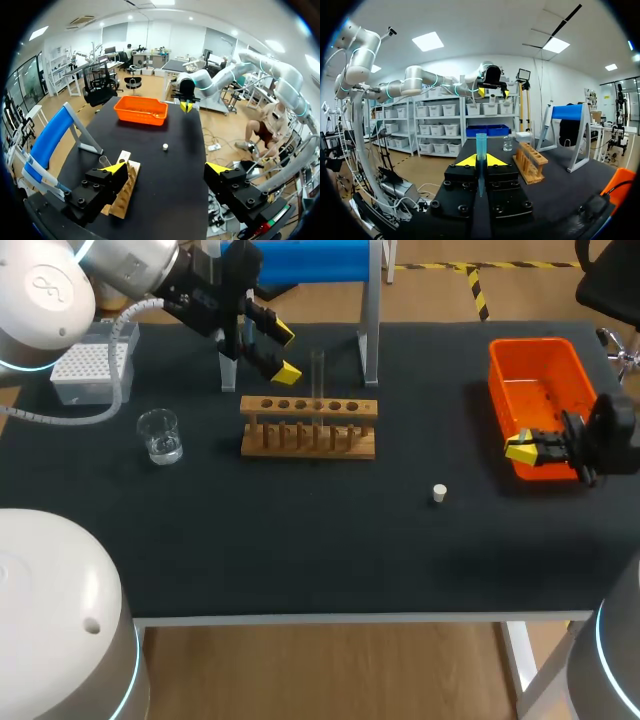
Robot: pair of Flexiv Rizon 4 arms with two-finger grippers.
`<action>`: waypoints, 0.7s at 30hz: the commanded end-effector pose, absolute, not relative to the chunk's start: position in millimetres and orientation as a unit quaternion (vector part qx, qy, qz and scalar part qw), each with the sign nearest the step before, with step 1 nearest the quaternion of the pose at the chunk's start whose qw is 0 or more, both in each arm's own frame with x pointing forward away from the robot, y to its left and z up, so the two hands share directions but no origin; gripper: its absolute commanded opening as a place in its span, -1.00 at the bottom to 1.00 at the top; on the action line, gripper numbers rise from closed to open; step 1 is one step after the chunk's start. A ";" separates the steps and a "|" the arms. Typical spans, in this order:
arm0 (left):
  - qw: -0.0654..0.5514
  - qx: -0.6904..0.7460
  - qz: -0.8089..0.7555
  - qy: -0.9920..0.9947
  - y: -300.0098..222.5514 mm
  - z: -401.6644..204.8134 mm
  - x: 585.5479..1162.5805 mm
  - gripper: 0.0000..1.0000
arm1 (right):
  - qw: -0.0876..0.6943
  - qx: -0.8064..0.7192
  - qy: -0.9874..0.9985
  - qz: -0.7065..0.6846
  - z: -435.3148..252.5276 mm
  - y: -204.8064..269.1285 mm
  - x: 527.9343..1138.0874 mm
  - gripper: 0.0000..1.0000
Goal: Invert the test tube, pick up the pipette, mount the tip to pipette, aspirate from beaker and dispense into the tube, eject the tip, return the pipette, and cap with the stopper.
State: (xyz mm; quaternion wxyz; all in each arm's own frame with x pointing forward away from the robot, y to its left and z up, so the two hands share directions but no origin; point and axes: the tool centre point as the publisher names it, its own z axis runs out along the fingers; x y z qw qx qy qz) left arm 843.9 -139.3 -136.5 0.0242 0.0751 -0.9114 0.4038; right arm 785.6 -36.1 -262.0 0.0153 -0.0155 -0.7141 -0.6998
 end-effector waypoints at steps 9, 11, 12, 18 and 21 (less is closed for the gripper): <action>0.026 0.075 0.402 -0.912 -138.6 -135.2 844.3 1.00 | 0.015 -0.016 -0.715 -0.699 -261.3 -36.9 784.4 -1.00; 0.026 0.075 0.402 -0.912 -138.6 -135.2 844.3 1.00 | 0.015 -0.016 -0.715 -0.699 -261.3 -36.9 784.4 -1.00; 0.026 0.075 0.402 -0.912 -138.6 -135.2 844.3 1.00 | 0.015 -0.016 -0.715 -0.699 -261.3 -36.9 784.4 -1.00; 0.011 0.207 0.396 -0.895 -78.8 -155.8 871.9 1.00 | 0.015 -0.016 -0.715 -0.699 -261.3 -36.9 784.4 -1.00; -0.011 0.301 0.390 -0.870 -33.1 -168.2 891.6 1.00 | 0.015 -0.016 -0.715 -0.699 -261.3 -36.9 784.4 -1.00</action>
